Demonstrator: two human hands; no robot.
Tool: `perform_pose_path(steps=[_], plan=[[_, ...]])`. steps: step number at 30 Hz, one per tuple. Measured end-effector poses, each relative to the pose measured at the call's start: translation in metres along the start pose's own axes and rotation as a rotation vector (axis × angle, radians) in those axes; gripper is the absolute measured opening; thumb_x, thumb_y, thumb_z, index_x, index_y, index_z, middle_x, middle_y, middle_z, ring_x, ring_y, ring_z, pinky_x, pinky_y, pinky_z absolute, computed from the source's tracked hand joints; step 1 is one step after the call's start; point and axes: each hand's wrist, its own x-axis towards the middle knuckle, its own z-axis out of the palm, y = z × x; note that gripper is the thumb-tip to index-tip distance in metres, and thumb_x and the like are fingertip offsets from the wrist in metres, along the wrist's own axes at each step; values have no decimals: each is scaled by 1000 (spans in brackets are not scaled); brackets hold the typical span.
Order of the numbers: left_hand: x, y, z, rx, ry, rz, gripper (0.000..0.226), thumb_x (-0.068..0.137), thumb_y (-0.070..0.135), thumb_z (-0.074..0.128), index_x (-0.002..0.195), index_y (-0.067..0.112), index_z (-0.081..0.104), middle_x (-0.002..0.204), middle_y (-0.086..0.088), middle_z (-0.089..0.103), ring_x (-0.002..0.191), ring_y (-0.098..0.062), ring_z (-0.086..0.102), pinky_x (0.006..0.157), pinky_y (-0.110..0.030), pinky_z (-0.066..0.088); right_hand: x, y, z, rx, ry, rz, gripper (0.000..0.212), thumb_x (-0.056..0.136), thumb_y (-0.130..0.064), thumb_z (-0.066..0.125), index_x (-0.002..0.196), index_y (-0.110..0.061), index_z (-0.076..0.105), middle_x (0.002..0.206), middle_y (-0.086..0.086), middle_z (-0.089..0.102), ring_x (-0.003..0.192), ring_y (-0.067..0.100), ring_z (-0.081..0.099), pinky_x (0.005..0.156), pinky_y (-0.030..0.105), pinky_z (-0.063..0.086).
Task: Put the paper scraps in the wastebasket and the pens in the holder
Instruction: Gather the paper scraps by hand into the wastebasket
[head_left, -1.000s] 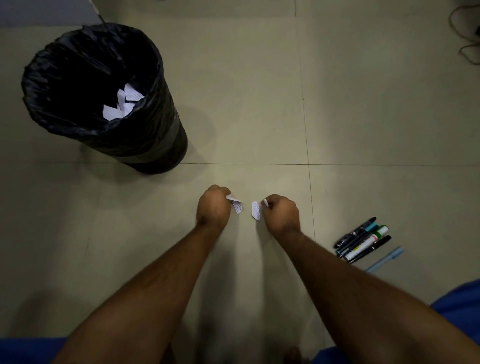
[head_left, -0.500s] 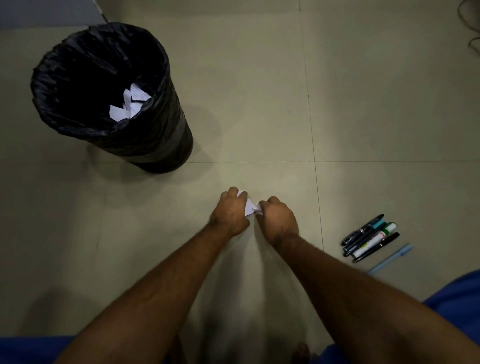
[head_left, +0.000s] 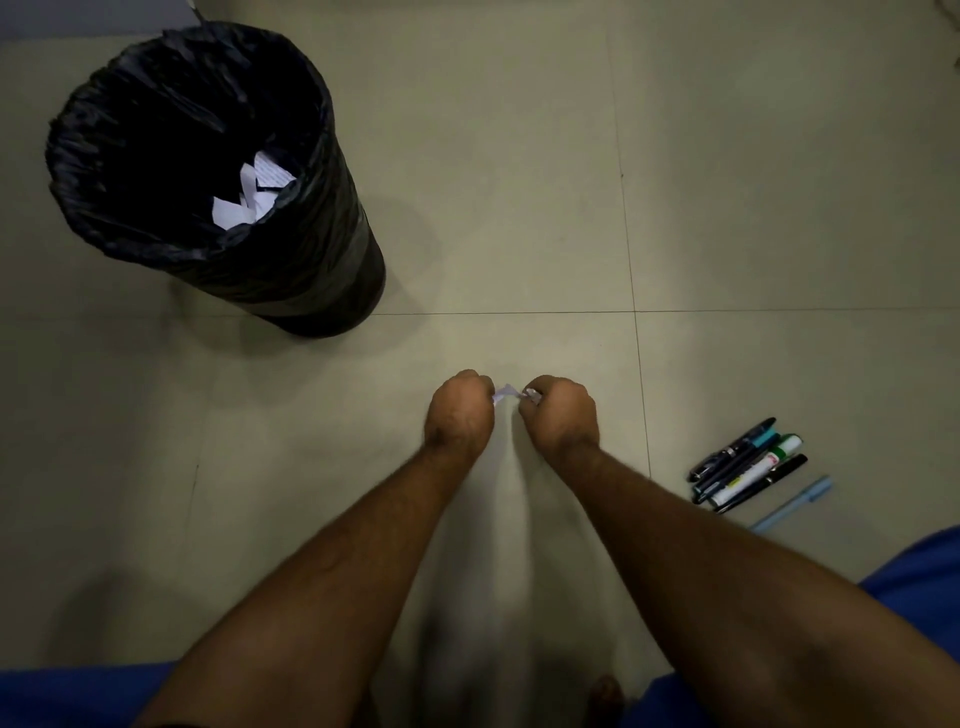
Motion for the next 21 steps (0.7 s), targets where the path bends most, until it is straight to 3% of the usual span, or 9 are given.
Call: perform_pose_path(steps=[4,6,10,14,17,21], plan=[[0,-9,-3,-183,55,-71,28,88,29,64,80,5,74,81,-14,72,76,-31,65,67,-31,51,-1,-4,1,252,24,92,22,89,-22,61,78,-6,71,76,11,72,73,29,63,63,27,41],[-3,-17,-6,-355,93,-165,24,82,23,67,67,5,70,69,-12,70,69,-32,64,62,-33,49,-2,-10,1,392,17,165,21,85,-25,65,72,-10,69,68,9,71,67,29,67,63,32,53],[-13,-12,-28,-625,135,-306,14,78,17,73,66,11,72,64,-2,70,66,-26,67,69,-35,57,-9,-35,-2,725,-28,256,17,83,-23,73,72,-10,72,65,8,70,59,22,67,68,39,59],[-17,1,-81,-678,246,-194,9,80,16,74,75,9,74,72,-5,73,70,-22,67,71,-34,55,-7,-93,-33,964,-56,222,8,86,-8,71,79,-5,71,67,9,64,60,19,61,67,32,60],[-23,11,-124,-664,343,-73,25,81,30,72,74,6,74,71,-11,73,65,-24,67,67,-43,58,-10,-139,-63,1010,-80,104,4,85,-2,68,82,0,70,72,13,66,63,19,63,62,28,59],[-42,22,-179,-658,504,-38,40,87,42,66,68,7,69,64,-11,68,62,-28,65,59,-41,55,-22,-192,-92,1040,-103,-36,10,85,-4,68,86,6,70,80,18,69,68,21,66,66,33,62]])
